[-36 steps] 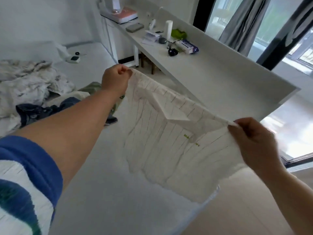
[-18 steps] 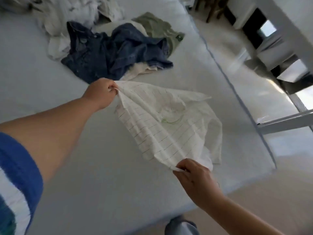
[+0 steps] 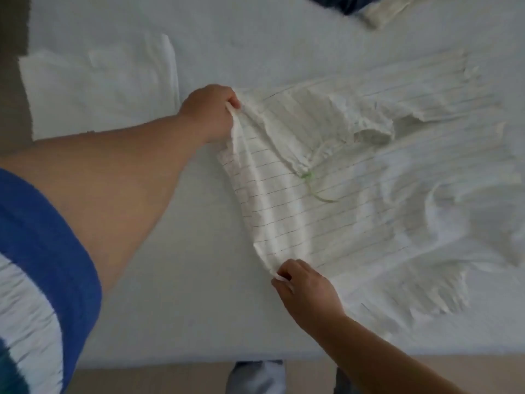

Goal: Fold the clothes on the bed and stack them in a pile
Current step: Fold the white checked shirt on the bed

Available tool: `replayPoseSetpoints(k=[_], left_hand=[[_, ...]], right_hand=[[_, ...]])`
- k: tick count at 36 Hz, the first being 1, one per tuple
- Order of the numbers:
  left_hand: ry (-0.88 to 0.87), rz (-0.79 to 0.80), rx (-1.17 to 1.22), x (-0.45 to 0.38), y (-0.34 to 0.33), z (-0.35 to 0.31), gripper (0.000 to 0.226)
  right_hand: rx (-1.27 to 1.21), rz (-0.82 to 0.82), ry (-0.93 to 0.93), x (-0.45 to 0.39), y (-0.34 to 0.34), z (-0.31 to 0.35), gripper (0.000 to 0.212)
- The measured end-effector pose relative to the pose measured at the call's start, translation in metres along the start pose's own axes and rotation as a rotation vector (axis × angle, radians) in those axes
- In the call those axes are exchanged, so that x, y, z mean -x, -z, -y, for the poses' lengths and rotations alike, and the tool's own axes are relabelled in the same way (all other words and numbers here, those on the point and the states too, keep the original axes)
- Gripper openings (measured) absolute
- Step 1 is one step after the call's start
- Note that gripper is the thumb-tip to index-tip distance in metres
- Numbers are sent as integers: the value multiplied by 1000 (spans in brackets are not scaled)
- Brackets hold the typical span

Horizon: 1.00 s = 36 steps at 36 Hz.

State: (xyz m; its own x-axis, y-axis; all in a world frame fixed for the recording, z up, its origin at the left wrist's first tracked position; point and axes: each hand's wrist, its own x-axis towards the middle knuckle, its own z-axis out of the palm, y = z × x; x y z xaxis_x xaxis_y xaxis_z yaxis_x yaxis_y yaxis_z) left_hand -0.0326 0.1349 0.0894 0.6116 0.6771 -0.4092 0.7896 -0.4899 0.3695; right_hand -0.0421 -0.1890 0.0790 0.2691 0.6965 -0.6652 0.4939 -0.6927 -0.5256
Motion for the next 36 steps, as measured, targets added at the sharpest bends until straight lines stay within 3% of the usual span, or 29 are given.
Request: replayPoseSetpoints(k=[7, 12, 17, 20, 22, 25, 28, 31, 34, 36], left_hand=[[34, -198, 283, 51, -32, 27, 59], [223, -323, 508, 102, -63, 40, 39], [720, -21, 786, 144, -108, 44, 16], [971, 251, 1161, 163, -121, 32, 29], [1014, 394, 1372, 171, -131, 21, 37], [1038, 450, 1692, 173, -139, 10, 42], [1062, 408, 1889, 172, -140, 3, 38], [1083, 362, 1935, 176, -137, 1, 28], [1111, 220, 1825, 183, -135, 5, 9], [1063, 35, 1667, 186, -135, 9, 5]], right_hand=[[141, 184, 0, -24, -15, 6, 33], [171, 155, 35, -43, 7, 19, 22], [224, 20, 174, -91, 49, 66, 24], [377, -57, 398, -126, 66, 102, 33], [490, -11, 508, -151, 68, 124, 42], [804, 95, 520, -180, 63, 147, 46], [1144, 98, 503, -195, 60, 159, 38], [1281, 81, 417, -200, 62, 167, 34], [1148, 38, 376, -200, 63, 168, 33], [992, -1, 385, -198, 63, 167, 30]])
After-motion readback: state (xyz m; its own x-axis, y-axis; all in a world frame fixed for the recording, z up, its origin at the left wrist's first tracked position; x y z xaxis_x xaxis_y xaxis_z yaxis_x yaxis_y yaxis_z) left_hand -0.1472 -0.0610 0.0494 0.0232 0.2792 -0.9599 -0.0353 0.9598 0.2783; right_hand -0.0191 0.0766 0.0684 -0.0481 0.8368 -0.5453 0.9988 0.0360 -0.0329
